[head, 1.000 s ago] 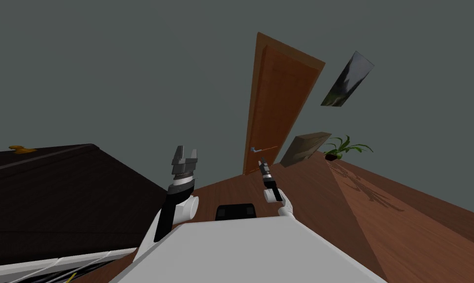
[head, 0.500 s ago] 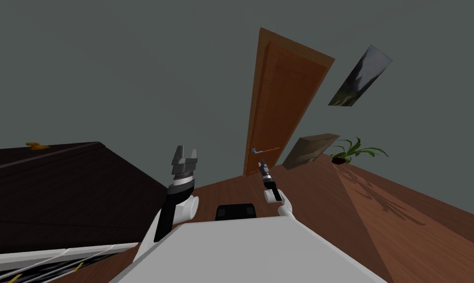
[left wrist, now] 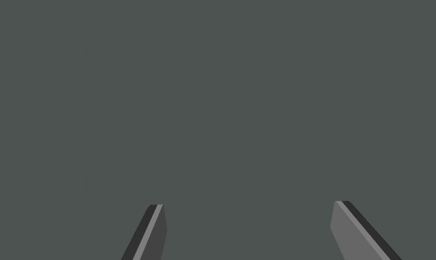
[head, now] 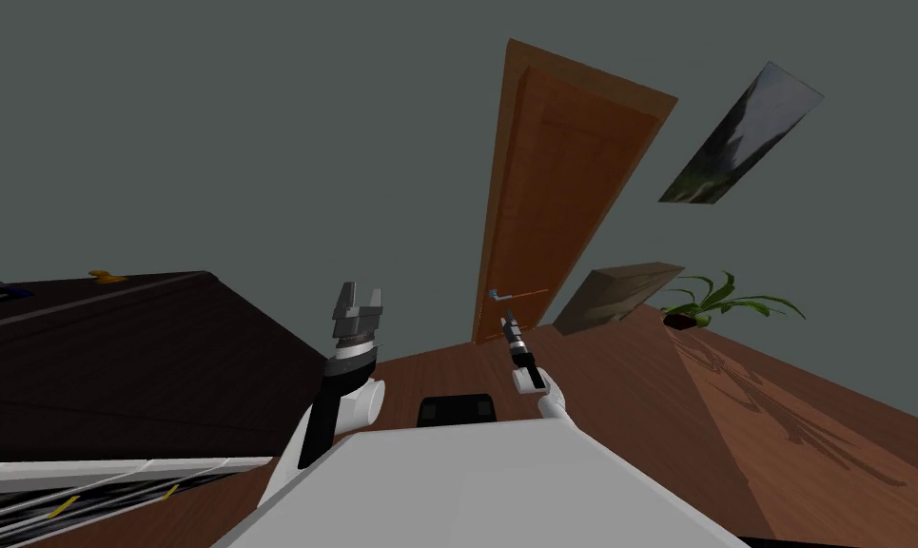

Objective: Pull the door open

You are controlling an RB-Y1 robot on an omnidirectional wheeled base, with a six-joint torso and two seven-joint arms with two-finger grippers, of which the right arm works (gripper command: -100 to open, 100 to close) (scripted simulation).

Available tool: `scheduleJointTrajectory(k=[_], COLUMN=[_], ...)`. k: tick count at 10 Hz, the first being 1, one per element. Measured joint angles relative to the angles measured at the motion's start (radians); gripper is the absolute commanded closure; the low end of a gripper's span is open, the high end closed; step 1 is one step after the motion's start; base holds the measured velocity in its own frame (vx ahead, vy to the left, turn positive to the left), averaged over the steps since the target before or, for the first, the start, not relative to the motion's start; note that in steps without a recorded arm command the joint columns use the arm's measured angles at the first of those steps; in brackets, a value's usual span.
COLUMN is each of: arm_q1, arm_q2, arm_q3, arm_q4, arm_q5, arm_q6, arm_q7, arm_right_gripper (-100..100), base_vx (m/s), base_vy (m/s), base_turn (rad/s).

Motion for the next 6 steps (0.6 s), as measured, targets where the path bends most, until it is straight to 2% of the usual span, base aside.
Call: scheduleJointTrajectory(k=[5, 6], arm_q1=[-0.035, -0.054], arm_q2=[-0.012, -0.014], arm_q3=[-0.003, -0.004], arm_q4=[0.113, 0.157], arm_q5=[-0.003, -0.004], arm_q6=[-0.031, -0.044], arm_q7=[-0.02, -0.023], arm_right_gripper=[-100, -100], base_vx=[0.028, 0.056], base_vy=[-0.051, -0.077], base_turn=[0.08, 0.126])
